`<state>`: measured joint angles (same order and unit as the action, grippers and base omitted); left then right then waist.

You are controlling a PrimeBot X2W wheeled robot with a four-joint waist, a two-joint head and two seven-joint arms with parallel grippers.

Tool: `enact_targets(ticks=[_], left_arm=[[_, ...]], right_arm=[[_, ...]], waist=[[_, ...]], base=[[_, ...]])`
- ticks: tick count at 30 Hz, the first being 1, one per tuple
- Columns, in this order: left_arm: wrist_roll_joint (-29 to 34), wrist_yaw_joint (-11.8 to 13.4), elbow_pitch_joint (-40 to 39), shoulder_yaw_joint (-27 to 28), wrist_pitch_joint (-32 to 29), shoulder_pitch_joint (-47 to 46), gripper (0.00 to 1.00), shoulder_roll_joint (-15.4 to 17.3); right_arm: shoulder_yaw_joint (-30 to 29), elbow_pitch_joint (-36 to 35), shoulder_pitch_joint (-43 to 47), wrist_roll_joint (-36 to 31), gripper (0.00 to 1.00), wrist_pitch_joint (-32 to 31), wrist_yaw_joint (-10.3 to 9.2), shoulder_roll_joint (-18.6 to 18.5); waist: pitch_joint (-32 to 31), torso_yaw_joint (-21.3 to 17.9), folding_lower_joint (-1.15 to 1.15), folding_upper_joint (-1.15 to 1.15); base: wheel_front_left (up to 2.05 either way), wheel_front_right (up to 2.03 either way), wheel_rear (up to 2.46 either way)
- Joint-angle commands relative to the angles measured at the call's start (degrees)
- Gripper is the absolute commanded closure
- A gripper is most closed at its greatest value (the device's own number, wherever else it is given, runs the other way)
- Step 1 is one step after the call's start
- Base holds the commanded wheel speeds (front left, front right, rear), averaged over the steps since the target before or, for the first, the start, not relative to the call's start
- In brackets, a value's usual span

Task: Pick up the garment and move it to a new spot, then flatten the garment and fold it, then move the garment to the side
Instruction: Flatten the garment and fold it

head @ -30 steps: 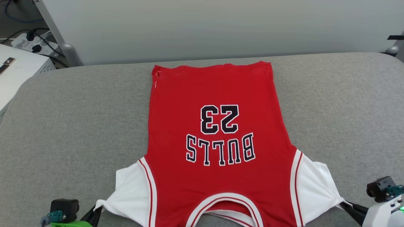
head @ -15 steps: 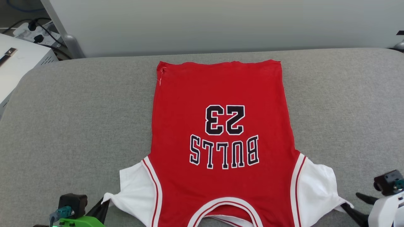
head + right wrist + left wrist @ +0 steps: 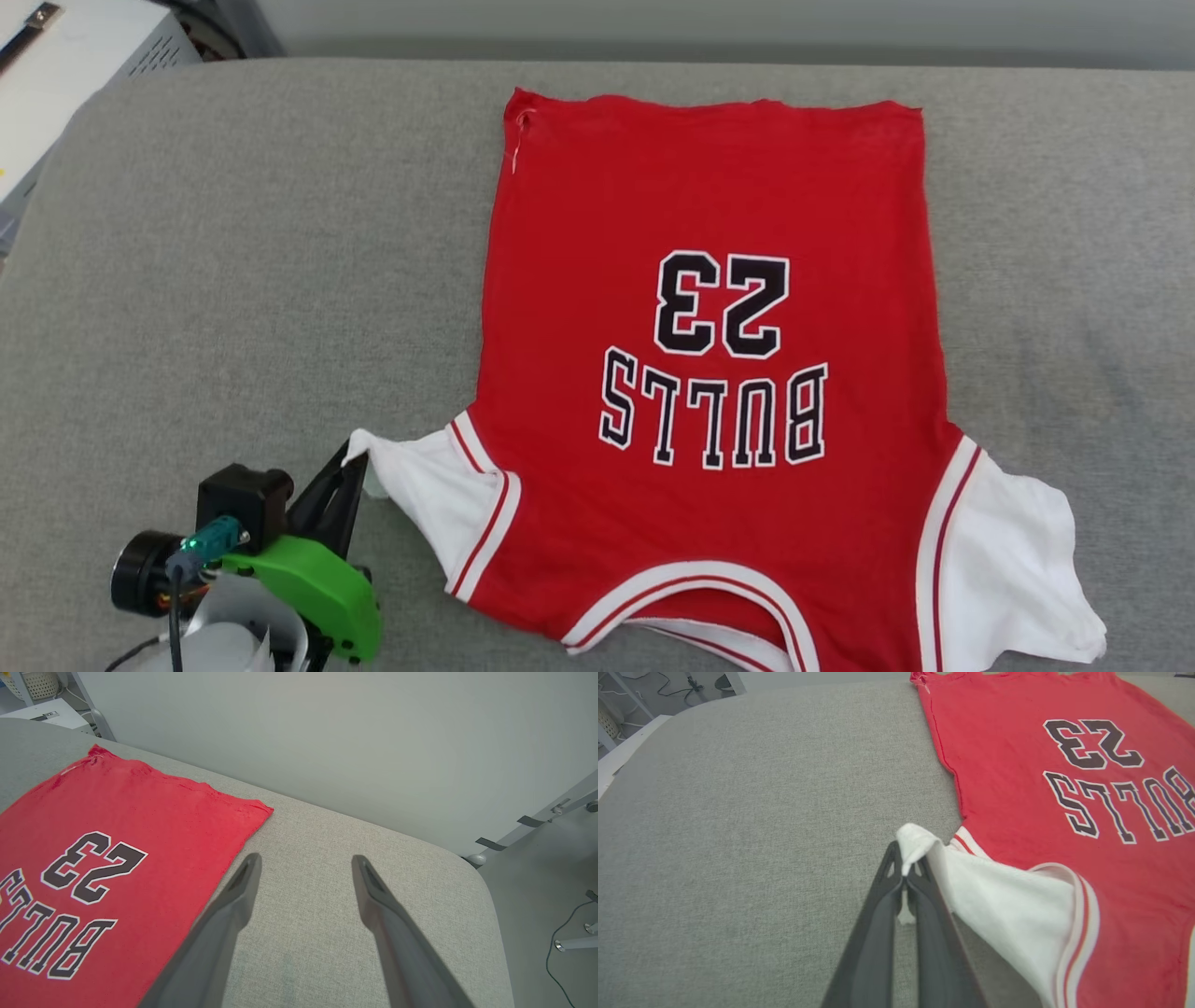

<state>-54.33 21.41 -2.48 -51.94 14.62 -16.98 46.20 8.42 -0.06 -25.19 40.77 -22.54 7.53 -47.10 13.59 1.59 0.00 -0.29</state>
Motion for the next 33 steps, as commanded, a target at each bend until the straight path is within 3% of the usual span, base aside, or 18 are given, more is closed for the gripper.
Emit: enact_targets(ticks=[1, 9, 15, 18, 25, 33], left_arm=[[1.57, -0.19, -0.46, 0.55, 0.32, -1.6, 1.0, -0.9], [6.32, -1.53, -2.22, 2.43, 0.36, -5.74, 1.0, -4.25], [9.63, -3.11, -2.64, 3.03, 0.37, -8.47, 1.0, -6.55], [10.83, -3.87, -2.5, 3.35, 0.37, -9.6, 1.0, -7.69], [13.24, -6.51, -0.82, 4.03, 0.38, -12.27, 1.0, -10.77], [14.97, -9.36, 1.96, 5.83, 0.38, -13.14, 1.0, -13.48]], right_arm=[[-0.13, 0.01, -3.78, -0.65, 0.0, -2.45, -0.04, 0.61], [1.85, 9.39, -24.87, -1.69, 0.0, -21.51, -0.04, 5.03], [2.25, 17.38, -36.09, -5.15, 0.0, -37.17, -0.04, 7.29], [1.84, 19.88, -39.98, -7.14, 0.0, -42.11, -0.04, 8.74], [0.78, 23.92, -44.28, -11.8, 0.0, -46.31, -0.04, 11.45], [1.48, 26.37, -39.42, -12.4, 0.0, -47.22, -0.04, 11.95]], waist=[[5.74, 4.05, 0.0, 0.29], [14.62, 8.2, 0.0, 0.29], [20.37, 11.6, 0.0, 0.29], [22.61, 12.94, 0.0, 0.29], [27.06, 15.6, 0.0, 0.29], [28.33, 16.38, 0.0, 0.29]], base=[[0.0, 0.0, 0.0], [0.0, 0.0, 0.0], [0.0, 0.0, 0.0], [0.0, 0.0, 0.0], [0.0, 0.0, 0.0], [0.0, 0.0, 0.0]])
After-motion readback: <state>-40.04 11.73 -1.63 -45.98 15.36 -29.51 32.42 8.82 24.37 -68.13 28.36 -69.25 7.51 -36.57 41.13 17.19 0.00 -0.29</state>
